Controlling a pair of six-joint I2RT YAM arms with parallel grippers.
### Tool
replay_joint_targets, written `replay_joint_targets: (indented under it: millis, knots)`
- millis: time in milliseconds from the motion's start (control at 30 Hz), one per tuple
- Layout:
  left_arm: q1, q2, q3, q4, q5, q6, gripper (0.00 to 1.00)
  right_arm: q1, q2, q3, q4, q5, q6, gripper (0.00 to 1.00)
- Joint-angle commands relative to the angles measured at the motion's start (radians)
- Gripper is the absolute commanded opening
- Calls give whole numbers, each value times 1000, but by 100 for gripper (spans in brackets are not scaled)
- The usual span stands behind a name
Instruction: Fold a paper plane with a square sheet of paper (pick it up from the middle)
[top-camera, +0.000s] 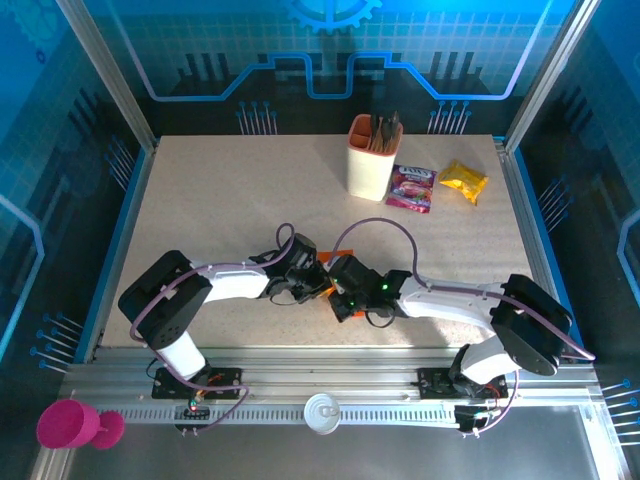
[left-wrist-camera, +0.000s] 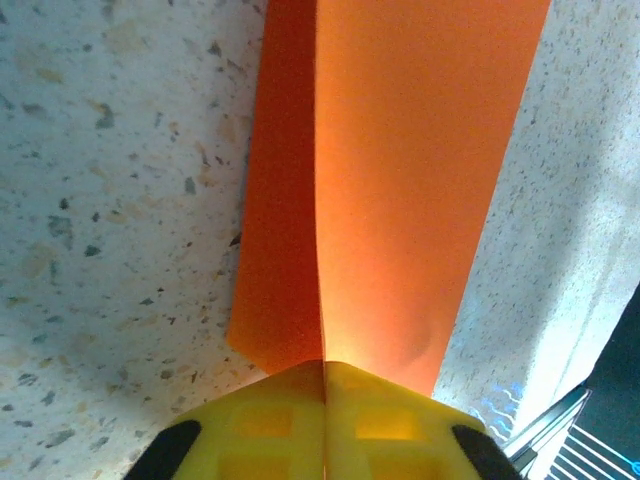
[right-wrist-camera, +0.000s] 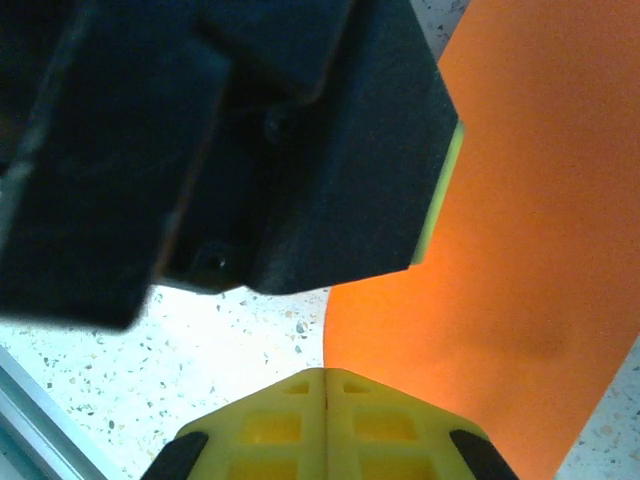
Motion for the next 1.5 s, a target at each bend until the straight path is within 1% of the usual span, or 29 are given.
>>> replay_joint_targets:
  millis: [0,67,100,167,267,367,467,600,767,933,1133,1467]
  knots:
    - [30,-44,30,-79,30,79,24,-36,9,19,-17,-74,-39,0]
    - [54,-85,16,-107,36,114,38,-52,10,17,-12,-108,-52,0]
    - [72,-106,11,-124,51,133,40,-60,12,15,-11,-123,-58,0]
    - [100,-141,10,-157,63,171,44,-68,14,15,-7,-145,-67,0]
    - [141,-160,45,-203,77,230,44,-74,24,15,-3,-167,-68,0]
    - [169,-112,129,-219,123,286,41,-76,35,11,9,-185,-59,0]
    - [170,-14,247,-253,174,347,36,-76,46,6,24,-197,-48,0]
    - [168,114,360,-263,222,388,29,-76,54,4,39,-212,-36,0]
    - [164,240,449,-264,278,422,22,-76,58,10,45,-226,-24,0]
    - [156,305,483,-282,299,452,19,-78,67,26,41,-233,-25,0]
    - [155,343,494,-312,298,494,13,-112,83,47,41,-266,-38,0]
    - [155,392,530,-405,258,582,5,-178,113,81,12,-318,-88,0]
